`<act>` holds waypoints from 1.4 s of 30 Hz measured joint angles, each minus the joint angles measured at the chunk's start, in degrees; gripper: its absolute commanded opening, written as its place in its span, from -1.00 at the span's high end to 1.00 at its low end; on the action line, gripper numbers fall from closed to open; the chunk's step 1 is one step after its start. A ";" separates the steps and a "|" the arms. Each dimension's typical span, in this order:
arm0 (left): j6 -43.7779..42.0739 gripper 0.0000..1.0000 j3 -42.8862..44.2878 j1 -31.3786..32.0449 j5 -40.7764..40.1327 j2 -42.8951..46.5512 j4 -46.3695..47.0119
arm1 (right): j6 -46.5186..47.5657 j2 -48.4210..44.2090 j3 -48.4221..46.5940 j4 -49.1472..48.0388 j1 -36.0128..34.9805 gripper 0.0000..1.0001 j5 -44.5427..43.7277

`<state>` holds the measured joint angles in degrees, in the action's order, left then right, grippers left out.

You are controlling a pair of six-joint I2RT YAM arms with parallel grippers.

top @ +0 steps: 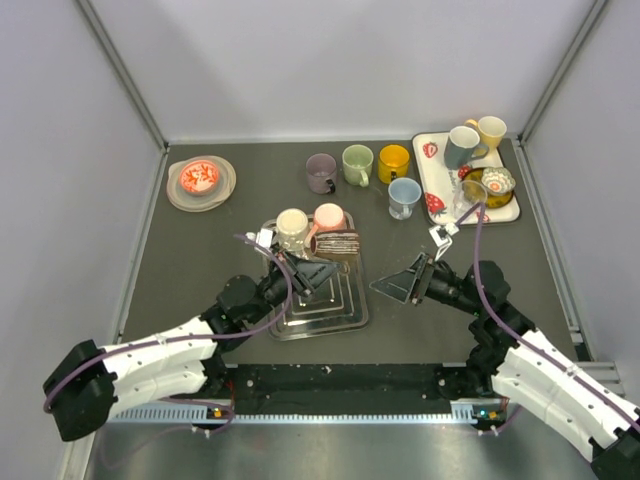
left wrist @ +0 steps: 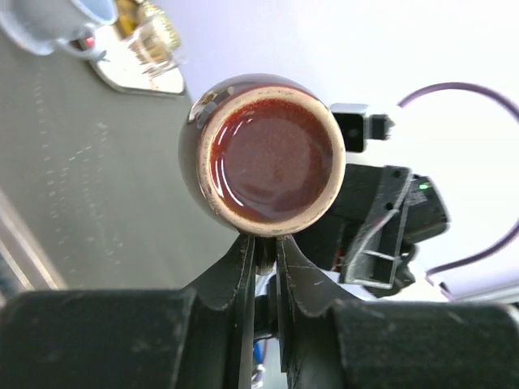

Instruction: Turn the mug right side up

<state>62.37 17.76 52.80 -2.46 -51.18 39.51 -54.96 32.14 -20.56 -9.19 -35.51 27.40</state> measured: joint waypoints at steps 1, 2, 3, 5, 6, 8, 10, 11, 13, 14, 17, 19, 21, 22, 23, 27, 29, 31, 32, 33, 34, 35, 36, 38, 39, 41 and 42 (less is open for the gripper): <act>0.72 1.00 -0.02 -0.13 0.26 -0.09 1.55 | -1.07 0.31 0.33 -1.46 0.00 -0.25 0.57; 1.29 1.00 -0.07 -0.24 0.50 -0.31 3.32 | -2.25 0.72 0.50 -2.95 0.00 -0.24 1.22; 1.92 1.00 -0.09 -0.26 0.87 -0.72 5.05 | -3.17 1.22 0.72 -4.66 0.00 -0.25 1.70; 2.89 1.00 -0.11 -0.33 1.95 -1.99 8.31 | -4.94 2.14 0.76 -7.50 0.00 -0.25 2.62; 3.32 1.00 -0.11 -0.33 2.43 -2.62 9.40 | -5.53 2.58 0.79 -8.87 0.00 -0.25 2.97; 4.13 1.00 -0.11 -0.33 3.67 -4.24 11.43 | -6.84 3.69 0.79 -11.72 0.00 -0.24 3.56; 4.90 1.00 -0.11 -0.33 4.76 -5.62 12.50 | -7.58 4.81 0.76 -13.57 0.00 -0.25 3.98; 5.11 1.00 -0.11 -0.33 5.11 -6.12 12.87 | -7.80 5.44 0.72 -14.21 0.00 -0.24 4.02; 5.57 1.00 -0.09 -0.33 5.92 -7.23 13.92 | -8.13 6.60 0.55 -15.04 0.00 -0.23 4.20; 5.81 1.00 -0.09 -0.33 6.25 -7.76 14.36 | -8.15 7.13 0.39 -15.15 0.00 -0.22 4.26; 6.58 1.00 -0.09 -0.33 6.91 -8.87 15.37 | -8.09 8.79 -0.70 -15.15 0.00 -0.20 4.44; 6.80 1.00 -0.07 -0.33 7.37 -9.46 16.28 | -8.09 9.29 -1.18 -15.26 0.00 -0.18 4.44; 6.99 1.00 -0.02 -0.33 7.82 -9.86 16.90 | -8.09 9.40 -1.31 -15.43 0.00 -0.14 4.42; 7.08 1.00 0.09 -0.33 8.07 -10.10 17.20 | -8.09 9.55 -1.31 -15.56 0.00 -0.13 4.44; 7.21 1.00 0.17 -0.33 8.26 -10.34 17.49 | -8.09 9.79 -1.33 -15.72 0.00 -0.11 4.44; 8.00 1.00 0.33 -0.33 9.40 -11.47 18.53 | -8.11 11.69 -1.99 -15.65 0.00 -0.07 4.44; 8.26 1.00 0.46 -0.33 9.97 -12.15 19.28 | -8.11 12.39 -2.47 -15.82 0.00 -0.04 4.46; 8.37 1.00 0.90 -0.44 10.40 -12.63 19.69 | -8.15 12.85 -2.75 -15.96 0.00 0.01 4.50; 8.48 1.00 1.01 -0.46 10.51 -12.76 20.11 | -8.17 13.07 -2.84 -16.31 0.00 0.02 4.48; 8.52 1.00 1.07 -0.48 10.64 -12.85 20.41 | -8.22 13.27 -2.86 -16.65 0.00 0.03 4.50; 8.66 1.00 1.11 -0.48 10.73 -12.87 20.57 | -8.31 13.46 -2.86 -16.98 0.00 0.06 4.55; 8.81 1.00 1.11 -0.50 10.80 -12.90 20.79 | -8.37 13.70 -2.86 -17.35 0.00 0.09 4.55; 8.92 1.00 1.11 -0.52 10.82 -12.98 20.96 | -8.48 13.94 -2.86 -17.75 0.00 0.12 4.55; 9.27 1.00 1.16 -0.57 10.82 -13.11 21.29 | -8.72 14.36 -2.86 -18.27 0.00 0.20 4.42; 9.40 1.00 1.16 -0.59 10.84 -13.11 21.46 | -8.81 14.56 -2.86 -18.60 0.00 0.22 4.31; 9.53 1.00 1.20 -0.59 10.88 -13.11 21.79 | -9.27 14.88 -2.86 -19.10 0.00 0.30 4.07; 9.57 1.00 1.20 -0.59 10.86 -13.11 21.88 | -9.46 14.93 -2.86 -19.28 -0.02 0.33 3.98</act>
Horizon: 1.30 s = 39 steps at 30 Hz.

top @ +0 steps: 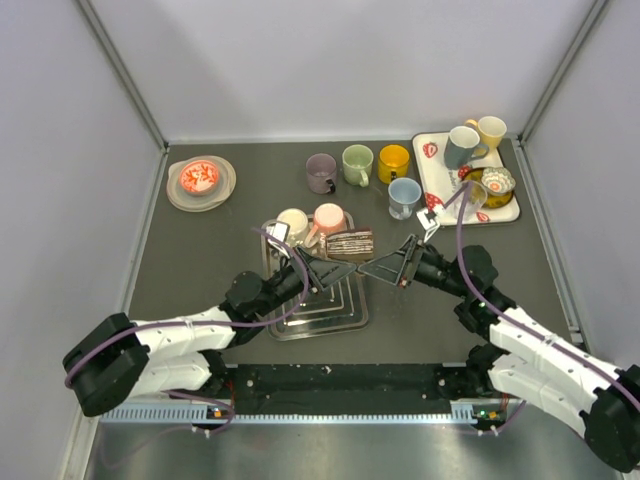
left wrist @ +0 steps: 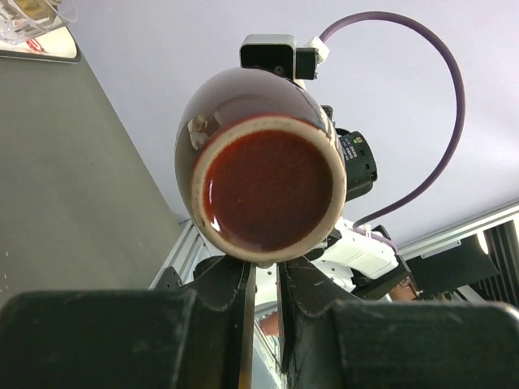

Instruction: Turn the mug right side up

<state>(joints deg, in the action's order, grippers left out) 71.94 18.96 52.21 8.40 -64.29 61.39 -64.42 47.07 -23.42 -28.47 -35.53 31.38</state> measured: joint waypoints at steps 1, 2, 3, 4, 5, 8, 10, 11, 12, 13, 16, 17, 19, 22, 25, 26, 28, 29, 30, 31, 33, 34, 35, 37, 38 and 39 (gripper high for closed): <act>0.13 1.00 0.00 0.00 -0.04 0.00 0.02 | -0.26 0.04 0.00 -0.37 0.02 0.38 -0.04; 0.13 1.00 0.00 0.00 -0.07 0.00 0.11 | -0.42 0.15 0.00 -0.83 0.00 0.41 -0.04; 0.15 1.00 0.02 0.00 -0.09 0.00 0.15 | -0.76 0.24 0.00 -1.27 0.00 0.42 -0.11; 0.17 1.00 0.02 0.00 -0.15 -0.11 0.35 | -1.09 0.31 0.00 -1.77 0.00 0.46 -0.22; 0.17 1.00 0.02 0.00 -0.22 -0.15 0.55 | -1.36 0.33 0.00 -2.21 0.00 0.48 -0.33; 0.24 1.00 0.50 0.00 -0.46 -0.83 1.18 | -2.12 0.35 0.00 -3.21 -0.04 0.51 -0.94; 0.28 1.00 0.76 0.02 -0.59 -1.16 1.57 | -2.40 0.44 0.00 -3.74 -0.04 0.60 -1.44; 0.35 1.00 0.81 0.02 -0.74 -1.25 1.75 | -2.56 0.57 0.00 -4.02 -0.04 0.63 -1.57; 0.37 1.00 0.81 0.02 -0.85 -1.27 1.79 | -2.78 0.74 0.00 -4.20 -0.04 0.67 -1.64; 0.37 1.00 0.81 0.02 -1.03 -1.29 1.86 | -2.91 1.03 -0.02 -4.59 -0.04 0.80 -1.73; 0.50 1.00 0.81 0.00 -1.97 -1.62 2.14 | -3.23 1.68 -0.35 -5.14 0.09 0.97 -2.14; 0.57 1.00 0.81 0.00 -2.19 -1.68 2.45 | -3.23 1.88 -0.37 -5.38 0.09 1.00 -2.27; 0.59 1.00 0.81 0.00 -2.51 -1.75 2.58 | -3.30 2.23 -0.39 -5.84 0.09 1.00 -2.38; 0.57 1.00 0.81 0.00 -3.04 -1.88 2.64 | -3.17 2.64 -0.72 -5.75 0.13 1.00 -2.43; 0.28 0.99 0.81 0.00 -3.17 -1.84 2.97 | -2.36 2.64 -1.38 -4.90 0.13 1.00 -2.34; 0.13 0.95 0.81 0.00 -3.26 -1.79 2.95 | -1.79 2.49 -1.57 -4.33 0.13 1.00 -2.34; -0.35 0.81 0.81 0.04 -3.06 -1.25 2.19 | -0.68 1.90 -1.92 -2.84 0.11 1.00 -2.27; -0.72 0.74 0.81 0.22 -2.99 -0.74 1.42 | 0.07 1.31 -2.19 -1.57 0.04 1.00 -2.10; -1.09 0.70 0.81 0.42 -2.99 -0.33 0.94 | 0.90 0.70 -2.34 -0.44 0.00 1.00 -1.97; -1.60 0.61 0.81 0.76 -3.08 0.37 0.04 | 1.57 0.11 -2.64 0.79 -0.09 1.00 -1.73; -2.47 0.54 0.79 1.25 -3.23 1.62 -1.09 | 2.95 -0.85 -3.37 2.89 -0.35 1.00 -1.62; -3.02 0.49 0.76 1.46 -3.34 2.36 -1.79 | 3.52 -1.27 -3.78 4.07 -0.48 1.00 -1.51; -3.37 0.47 0.72 1.60 -3.34 2.99 -2.38 | 4.13 -1.66 -4.20 4.98 -0.68 1.00 -1.49; -4.44 0.45 0.50 1.68 -3.28 4.96 -4.00 | 5.14 -2.40 -4.92 6.82 -0.68 1.00 -1.75; -4.83 0.44 0.42 1.66 -3.28 5.97 -4.94 | 5.60 -2.84 -5.14 7.63 -0.70 1.00 -1.92; -5.25 0.43 0.31 1.53 -3.28 6.99 -5.79 | 6.12 -3.26 -5.29 8.44 -0.68 1.00 -2.05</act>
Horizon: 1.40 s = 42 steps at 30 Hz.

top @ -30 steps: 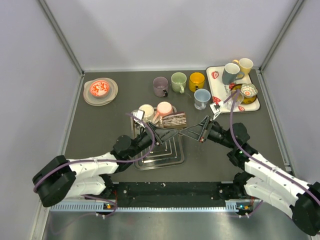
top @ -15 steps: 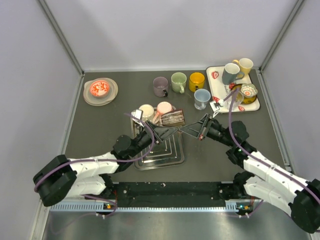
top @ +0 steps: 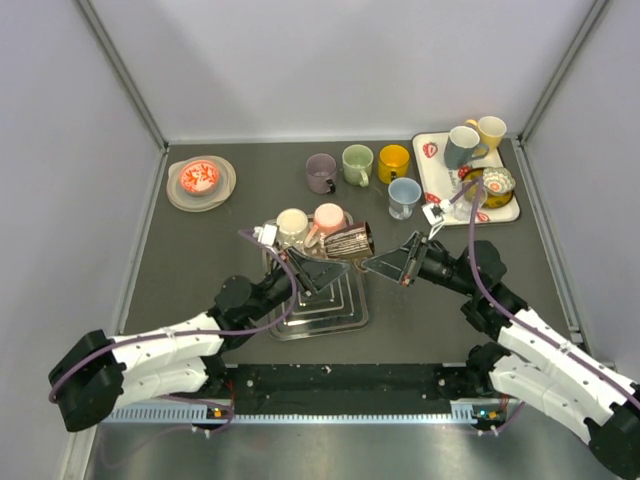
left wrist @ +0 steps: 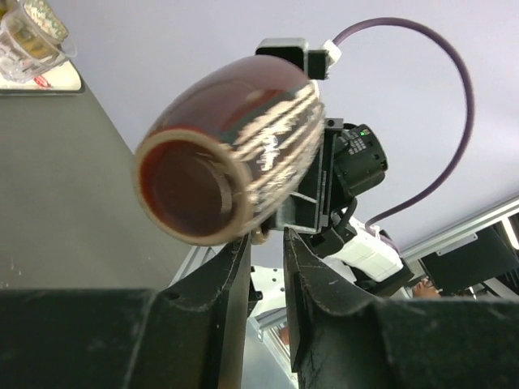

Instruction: Turn the mug right side up

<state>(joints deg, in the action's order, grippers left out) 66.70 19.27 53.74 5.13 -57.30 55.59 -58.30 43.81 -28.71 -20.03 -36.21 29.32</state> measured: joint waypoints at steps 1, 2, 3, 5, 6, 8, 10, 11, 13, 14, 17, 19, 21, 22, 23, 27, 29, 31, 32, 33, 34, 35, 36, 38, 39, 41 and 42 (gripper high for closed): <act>-0.39 0.42 -0.17 -0.15 -0.02 1.05 -0.55 | 0.35 -0.39 -0.13 0.87 0.00 1.00 -0.17; -0.57 0.40 -0.33 -0.28 -0.04 1.90 -0.85 | 0.90 -0.87 -0.24 1.99 0.00 1.00 -0.52; -0.87 0.40 -0.42 -0.50 -0.09 2.99 -1.29 | 1.27 -1.20 -0.26 2.71 0.00 1.00 -0.79; -1.29 0.38 -0.72 -0.87 -0.31 4.98 -2.10 | 2.03 -1.75 -0.26 4.57 0.00 1.00 -1.20; -1.49 0.36 -0.81 -1.16 -0.44 5.81 -2.56 | 2.51 -1.95 -0.33 5.68 0.00 1.00 -1.46; -1.75 0.35 -0.96 -1.60 -0.50 6.84 -3.32 | 4.37 -2.36 -1.29 9.55 0.00 1.00 -2.54; -2.14 0.35 -1.49 -2.25 -0.59 8.55 -5.29 | 7.23 -2.43 -4.57 16.72 0.00 1.00 -4.83; -2.29 0.35 -1.77 -2.45 -0.76 9.53 -6.32 | 8.81 -2.27 -6.45 19.74 0.00 1.00 -6.12; -2.99 0.35 -2.49 -2.99 -1.62 12.79 -9.97 | 13.07 -1.29 -11.78 26.60 0.00 1.00 -9.49; -3.50 0.35 -2.84 -3.17 -2.40 14.80 -11.87 | 15.19 -0.42 -14.67 29.31 0.00 1.00 -11.30; -5.33 0.35 -3.32 -3.52 -4.98 21.29 -18.29 | 20.90 3.28 -22.05 34.99 0.00 1.00 -16.92; -6.95 0.35 -3.39 -3.72 -7.37 26.29 -23.37 | 24.00 6.60 -25.90 38.18 0.00 1.00 -20.35; -8.39 0.36 -3.39 -3.74 -9.77 30.73 -28.22 | 26.38 10.38 -28.85 41.18 0.00 1.00 -23.34; -9.18 0.36 -3.37 -3.74 -11.19 33.00 -31.10 | 27.45 12.74 -30.16 42.58 0.00 1.00 -25.00; -9.90 0.36 -3.32 -3.74 -12.70 35.17 -34.05 | 28.50 15.21 -31.30 43.95 0.00 1.00 -26.58; -12.07 0.35 -3.06 -3.78 -17.66 40.74 -45.51 | 31.93 24.09 -34.18 49.05 0.00 1.00 -32.44; -12.76 0.35 -2.80 -3.78 -19.61 42.01 -50.69 | 33.24 27.69 -35.58 50.88 0.02 1.00 -34.56; -13.07 0.35 -2.64 -3.78 -20.87 42.77 -54.73 | 34.32 31.17 -37.07 51.87 0.02 1.00 -36.44; -13.22 0.36 -2.58 -3.78 -21.44 43.08 -56.63 | 34.80 32.85 -38.01 52.43 0.04 1.00 -37.24; -13.46 0.36 -2.56 -3.78 -21.99 43.34 -58.27 | 35.19 34.49 -39.06 52.72 0.04 1.00 -37.97; -13.77 0.36 -2.56 -3.78 -22.45 43.52 -59.58 | 35.52 36.24 -40.19 52.74 0.07 1.00 -38.60; -14.14 0.36 -2.56 -3.78 -22.88 43.67 -60.76 | 35.87 37.88 -41.38 52.65 0.07 1.00 -39.06; -14.43 0.36 -2.54 -3.78 -23.17 43.69 -61.75 | 36.17 39.54 -42.51 52.54 0.09 1.00 -39.45; -14.88 0.36 -2.47 -3.78 -23.63 43.69 -63.10 | 36.50 42.60 -44.46 52.39 0.20 1.00 -40.09; -15.17 0.36 -2.45 -3.78 -23.80 43.71 -63.73 | 36.76 44.54 -45.66 52.28 0.35 1.00 -40.30; -15.78 0.35 -2.40 -3.78 -24.15 43.69 -64.46 | 37.20 47.56 -47.10 51.82 0.57 1.00 -40.48; -15.93 0.35 -2.29 -3.78 -24.28 43.69 -64.96 | 37.35 49.07 -47.74 51.58 0.79 1.00 -40.54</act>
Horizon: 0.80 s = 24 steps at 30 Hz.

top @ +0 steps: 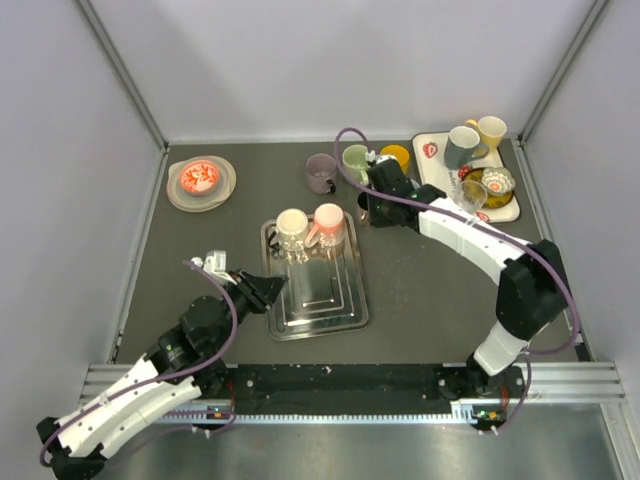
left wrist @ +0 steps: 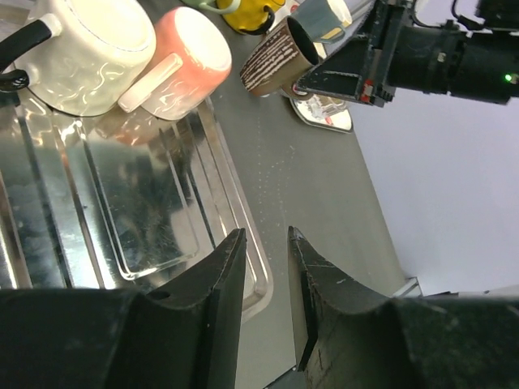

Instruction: Turn the mug right side up

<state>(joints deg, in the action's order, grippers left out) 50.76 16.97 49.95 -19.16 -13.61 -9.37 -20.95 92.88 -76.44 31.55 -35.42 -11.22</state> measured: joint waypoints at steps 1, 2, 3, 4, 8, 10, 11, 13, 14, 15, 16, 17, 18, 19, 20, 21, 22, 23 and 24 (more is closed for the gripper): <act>-0.15 0.34 0.13 0.00 -0.07 0.00 -0.44 | 0.22 1.60 -0.63 -0.24 0.37 1.00 -0.02; -0.33 0.33 0.31 0.00 -0.20 0.00 -1.03 | 0.37 3.13 -1.29 -0.39 0.74 1.00 -0.02; -0.50 0.32 0.52 0.00 -0.28 0.00 -1.55 | 0.48 4.55 -1.84 -0.55 1.14 1.00 -0.09; -0.76 0.31 0.70 0.00 -0.39 0.00 -1.95 | 0.66 5.95 -2.49 -0.57 1.60 1.00 -0.15; -1.57 0.01 0.94 0.00 -1.03 0.07 -2.86 | 1.49 10.73 -5.92 -0.52 3.39 1.00 -0.39; -2.10 -0.12 0.92 0.00 -1.36 0.15 -3.21 | 1.75 12.79 -7.89 -0.66 4.20 1.00 -0.39; -2.25 -0.22 0.94 0.00 -1.40 0.24 -3.39 | 1.90 13.84 -8.92 -0.70 4.66 1.00 -0.35; -2.56 -0.29 0.94 0.00 -1.53 0.28 -3.61 | 2.10 15.30 -10.27 -0.68 5.31 1.00 -0.31; -2.64 -0.31 0.94 0.00 -1.55 0.28 -3.74 | 2.32 16.06 -10.95 -0.72 5.62 1.00 -0.31; -2.64 -0.36 0.94 0.00 -1.57 0.28 -3.82 | 2.45 16.72 -11.45 -0.74 5.90 1.00 -0.31; -2.73 -0.37 0.92 0.00 -1.77 0.28 -4.04 | 2.80 17.68 -12.04 -0.70 6.34 1.00 -0.31; -2.78 -0.39 0.92 0.00 -1.88 0.28 -4.09 | 2.89 18.25 -12.28 -0.70 6.51 1.00 -0.31; -2.84 -0.40 0.94 0.00 -1.97 0.28 -4.13 | 2.93 18.67 -12.52 -0.63 6.71 1.00 -0.31; -2.84 -0.40 0.94 0.00 -2.19 0.28 -4.22 | 2.95 19.19 -12.63 -0.72 6.75 1.00 -0.31; -2.89 -0.41 0.94 0.00 -2.38 0.28 -4.35 | 2.95 19.71 -12.72 -0.74 6.84 1.00 -0.33; -2.91 -0.42 0.92 0.00 -2.54 0.28 -4.42 | 2.95 20.11 -12.96 -0.81 6.88 1.00 -0.37; -2.91 -0.42 0.94 0.00 -2.64 0.28 -4.48 | 2.95 20.31 -13.05 -1.07 7.02 1.00 -0.39; -2.91 -0.43 0.92 0.00 -2.80 0.28 -4.48 | 2.93 20.63 -13.38 -1.14 7.06 1.00 -0.35; -2.91 -0.43 0.94 0.00 -2.82 0.28 -4.48 | 2.93 20.90 -13.64 -1.40 7.10 0.99 -0.33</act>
<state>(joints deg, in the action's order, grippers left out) 47.86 17.91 49.95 -21.98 -13.32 -13.85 -18.02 113.78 -90.08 30.15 -28.32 -11.55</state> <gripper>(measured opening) 0.709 0.086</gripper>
